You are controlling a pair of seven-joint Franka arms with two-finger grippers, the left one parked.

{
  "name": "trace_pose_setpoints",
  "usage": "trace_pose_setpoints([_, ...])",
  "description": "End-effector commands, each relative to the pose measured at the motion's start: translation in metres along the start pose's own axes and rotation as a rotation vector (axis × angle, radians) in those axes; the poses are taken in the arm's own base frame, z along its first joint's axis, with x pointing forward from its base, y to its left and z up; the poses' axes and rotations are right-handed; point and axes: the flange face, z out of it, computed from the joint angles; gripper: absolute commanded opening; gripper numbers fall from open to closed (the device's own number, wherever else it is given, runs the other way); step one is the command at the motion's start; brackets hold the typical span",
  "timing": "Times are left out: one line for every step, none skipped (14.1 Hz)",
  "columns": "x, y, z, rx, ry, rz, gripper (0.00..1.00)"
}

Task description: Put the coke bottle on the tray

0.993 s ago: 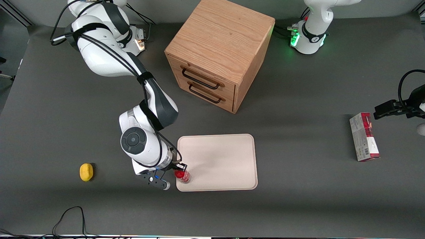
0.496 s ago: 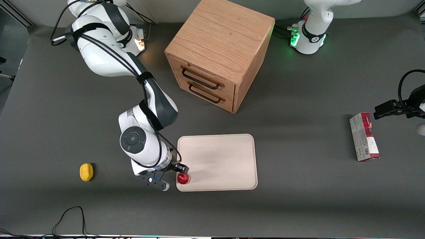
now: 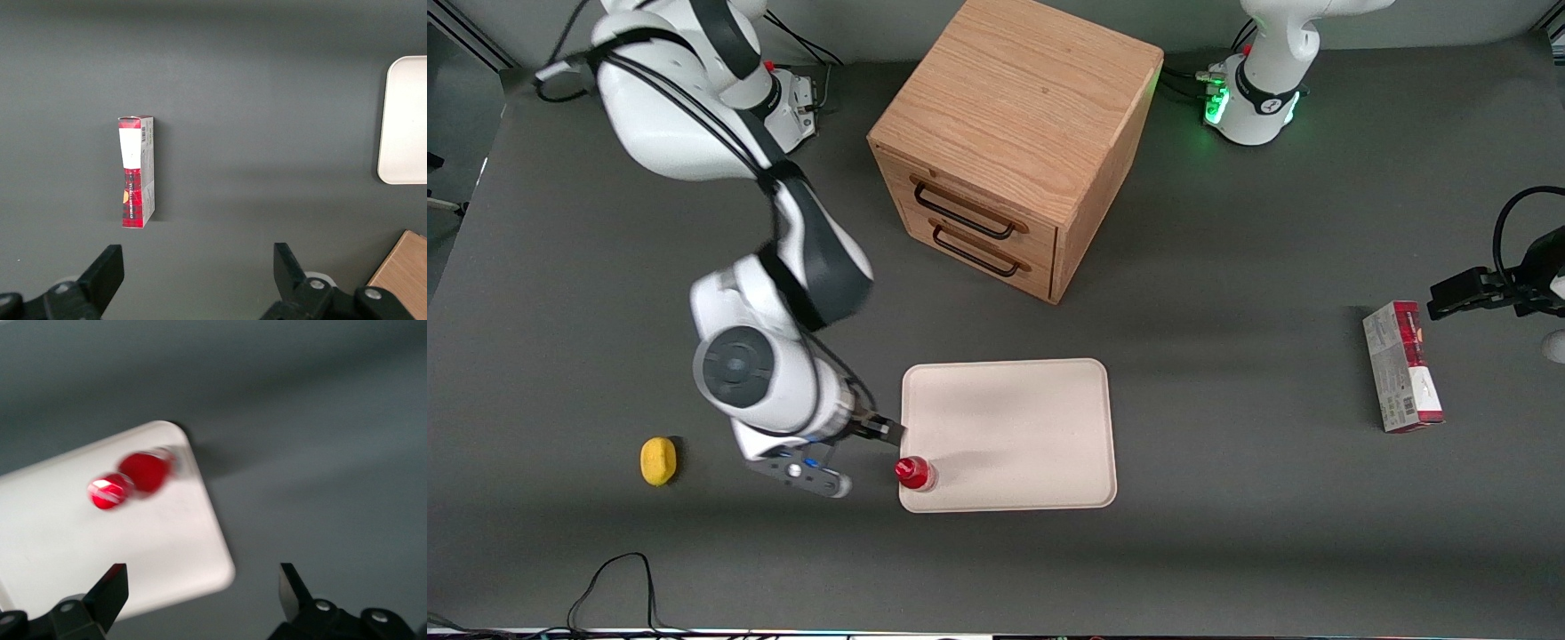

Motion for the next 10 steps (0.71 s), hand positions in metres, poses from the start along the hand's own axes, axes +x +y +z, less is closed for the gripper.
trace_pose_setpoints([-0.021, 0.077, -0.039, -0.005, -0.067, -0.128, 1.00])
trace_pose_setpoints([-0.027, 0.110, -0.044, -0.001, -0.056, -0.141, 1.00])
trace_pose_setpoints([-0.041, 0.136, -0.050, 0.006, -0.046, -0.173, 1.00])
trace_pose_setpoints([-0.056, 0.154, -0.055, 0.012, -0.043, -0.215, 1.00])
trace_pose_setpoints([-0.064, 0.174, -0.062, 0.009, -0.041, -0.229, 1.00])
trace_pose_setpoints([-0.070, 0.192, -0.072, 0.005, -0.034, -0.227, 1.00])
trace_pose_setpoints([-0.079, 0.207, -0.082, 0.004, -0.024, -0.234, 1.00])
trace_pose_setpoints([-0.086, 0.221, -0.090, 0.005, -0.017, -0.251, 1.00])
trace_pose_setpoints([-0.090, 0.234, -0.100, 0.008, -0.022, -0.286, 1.00])
trace_pose_setpoints([-0.092, 0.245, -0.104, 0.018, -0.055, -0.305, 1.00])
